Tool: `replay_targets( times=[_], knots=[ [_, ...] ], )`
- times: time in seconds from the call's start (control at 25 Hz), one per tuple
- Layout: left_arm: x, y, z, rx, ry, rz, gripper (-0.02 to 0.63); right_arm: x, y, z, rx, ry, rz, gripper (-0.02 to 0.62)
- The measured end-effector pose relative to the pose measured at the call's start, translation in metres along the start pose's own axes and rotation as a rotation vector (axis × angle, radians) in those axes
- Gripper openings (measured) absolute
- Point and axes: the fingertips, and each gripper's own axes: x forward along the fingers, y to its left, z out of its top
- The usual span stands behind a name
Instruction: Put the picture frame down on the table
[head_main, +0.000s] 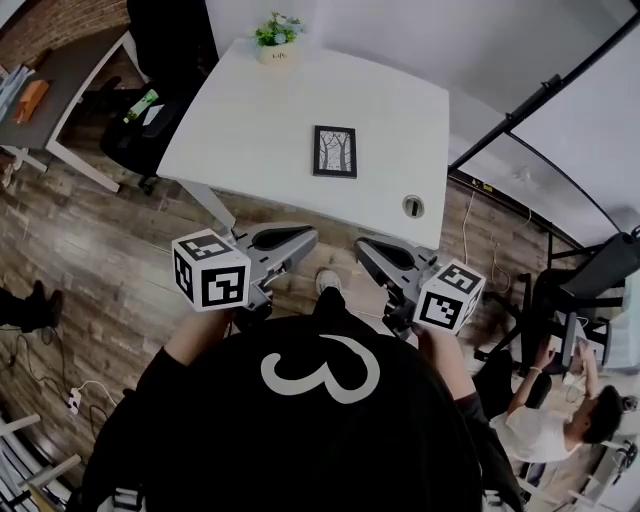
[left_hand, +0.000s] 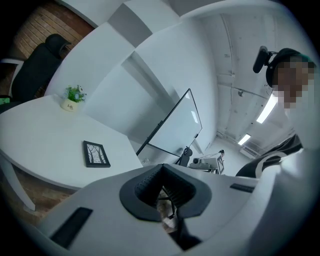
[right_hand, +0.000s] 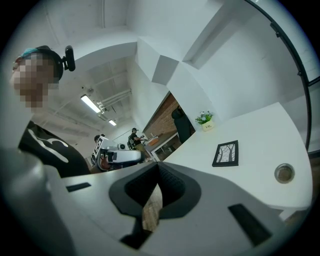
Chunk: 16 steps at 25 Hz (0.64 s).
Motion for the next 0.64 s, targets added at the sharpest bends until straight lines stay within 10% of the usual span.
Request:
replay_targets(
  times=[0.64],
  knots=[
    [-0.048, -0.014, -0.010, 0.025, -0.040, 0.020, 0.015, 0.016, 0.041, -0.015, -0.025, 0.002, 0.026, 0.023]
  ],
)
